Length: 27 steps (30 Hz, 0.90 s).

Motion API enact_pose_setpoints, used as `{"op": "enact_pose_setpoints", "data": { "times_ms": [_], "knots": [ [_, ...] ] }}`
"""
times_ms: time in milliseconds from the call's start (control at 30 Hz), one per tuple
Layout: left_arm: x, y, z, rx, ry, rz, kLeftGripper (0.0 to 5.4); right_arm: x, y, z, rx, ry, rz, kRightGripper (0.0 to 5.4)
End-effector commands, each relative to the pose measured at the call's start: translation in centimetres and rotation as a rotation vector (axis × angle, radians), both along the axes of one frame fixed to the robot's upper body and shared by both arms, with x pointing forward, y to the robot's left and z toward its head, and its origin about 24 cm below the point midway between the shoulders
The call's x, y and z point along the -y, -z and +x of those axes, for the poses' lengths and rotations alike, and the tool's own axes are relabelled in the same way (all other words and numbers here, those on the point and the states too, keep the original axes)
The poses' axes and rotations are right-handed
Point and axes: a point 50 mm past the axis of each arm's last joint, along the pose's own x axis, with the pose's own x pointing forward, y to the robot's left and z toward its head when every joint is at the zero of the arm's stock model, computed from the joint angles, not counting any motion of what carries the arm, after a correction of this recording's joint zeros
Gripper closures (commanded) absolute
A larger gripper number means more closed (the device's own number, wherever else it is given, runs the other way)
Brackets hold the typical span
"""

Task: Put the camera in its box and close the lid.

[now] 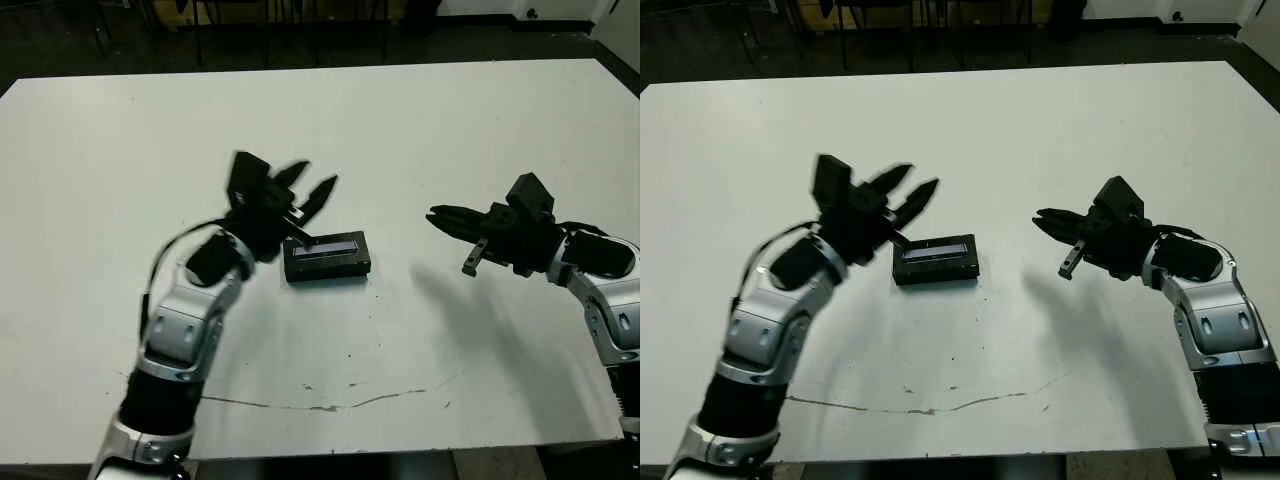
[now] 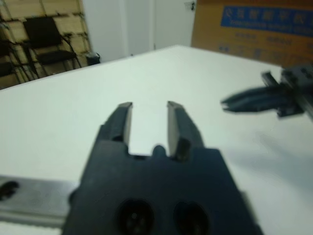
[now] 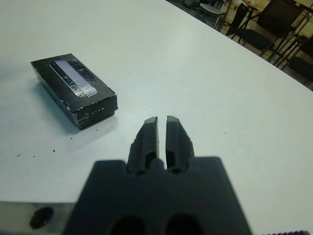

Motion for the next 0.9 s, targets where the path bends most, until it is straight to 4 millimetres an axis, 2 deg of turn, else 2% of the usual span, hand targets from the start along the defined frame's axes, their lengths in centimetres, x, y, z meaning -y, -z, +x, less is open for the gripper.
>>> {"op": "enact_pose_setpoints", "data": {
  "times_ms": [33, 200, 400, 567, 700, 900],
  "knots": [
    [0.3, 2.5, -0.3, -0.105, -0.017, 0.111, 4.52, 0.2, 0.8, -0.3, -0.031, 0.016, 0.007, 5.4],
    [0.5, 5.1, -0.7, -0.221, -0.03, 0.204, 5.39, 0.2, 0.9, -0.3, -0.031, 0.013, 0.018, 5.4],
    [-0.1, 8.3, -1.0, -0.333, -0.019, 0.283, 5.39, 0.1, 1.1, -0.1, -0.021, 0.003, 0.044, 5.4],
    [-1.2, 9.5, -0.7, -0.362, -0.036, 0.312, 5.39, 0.0, 1.3, 0.1, -0.022, -0.001, 0.056, 5.4],
    [-1.5, 8.1, -0.5, -0.33, -0.033, 0.279, 5.39, 0.1, 1.3, 0.1, -0.021, 0.011, 0.055, 5.4],
    [-2.4, 3.3, -1.0, -0.177, -0.021, 0.117, 5.39, -0.6, -0.2, -1.0, 0.052, 0.191, 0.114, 5.4]
  ]
}}
